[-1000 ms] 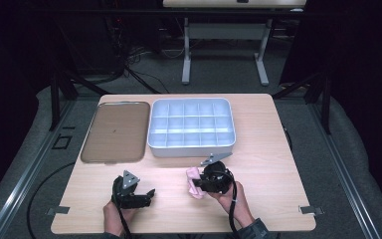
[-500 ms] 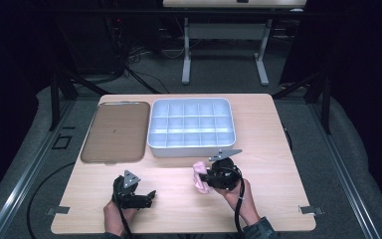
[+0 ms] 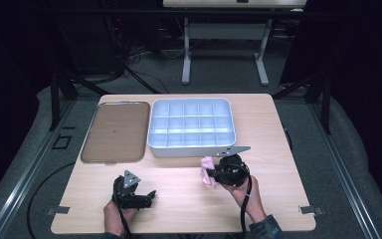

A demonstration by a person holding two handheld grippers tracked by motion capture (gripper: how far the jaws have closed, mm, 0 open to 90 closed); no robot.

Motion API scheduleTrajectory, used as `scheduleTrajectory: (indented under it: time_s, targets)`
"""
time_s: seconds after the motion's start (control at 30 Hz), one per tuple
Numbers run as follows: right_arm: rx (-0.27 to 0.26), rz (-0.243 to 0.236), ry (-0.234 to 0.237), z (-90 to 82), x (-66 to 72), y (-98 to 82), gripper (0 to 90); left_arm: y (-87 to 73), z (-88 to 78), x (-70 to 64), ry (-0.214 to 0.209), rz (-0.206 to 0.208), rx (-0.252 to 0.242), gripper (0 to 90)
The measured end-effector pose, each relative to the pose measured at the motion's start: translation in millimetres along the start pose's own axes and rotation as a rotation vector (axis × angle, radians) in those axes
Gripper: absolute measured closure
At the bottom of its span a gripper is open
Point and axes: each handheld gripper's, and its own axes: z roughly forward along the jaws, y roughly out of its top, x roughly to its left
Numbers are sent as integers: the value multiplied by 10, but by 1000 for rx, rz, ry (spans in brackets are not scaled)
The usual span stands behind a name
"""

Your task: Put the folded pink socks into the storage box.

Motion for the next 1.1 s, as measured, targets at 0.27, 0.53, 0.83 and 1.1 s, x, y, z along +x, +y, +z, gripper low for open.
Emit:
scheduleTrajectory:
  time_s: [0.27, 0.53, 0.83, 1.1]
  targets:
    - [-22, 19, -21, -97, -72, 26, 737, 0, 0, 0, 0, 0, 0, 55]
    - [-50, 19, -52, -195, -142, 68, 737, -1, -1, 0, -1, -2, -1, 59]
    - [-65, 18, -76, -267, -212, 118, 737, -2, -2, -1, 0, -6, -3, 65]
    - [-91, 8, -96, -337, -237, 210, 737, -2, -3, -1, 0, -8, -4, 67]
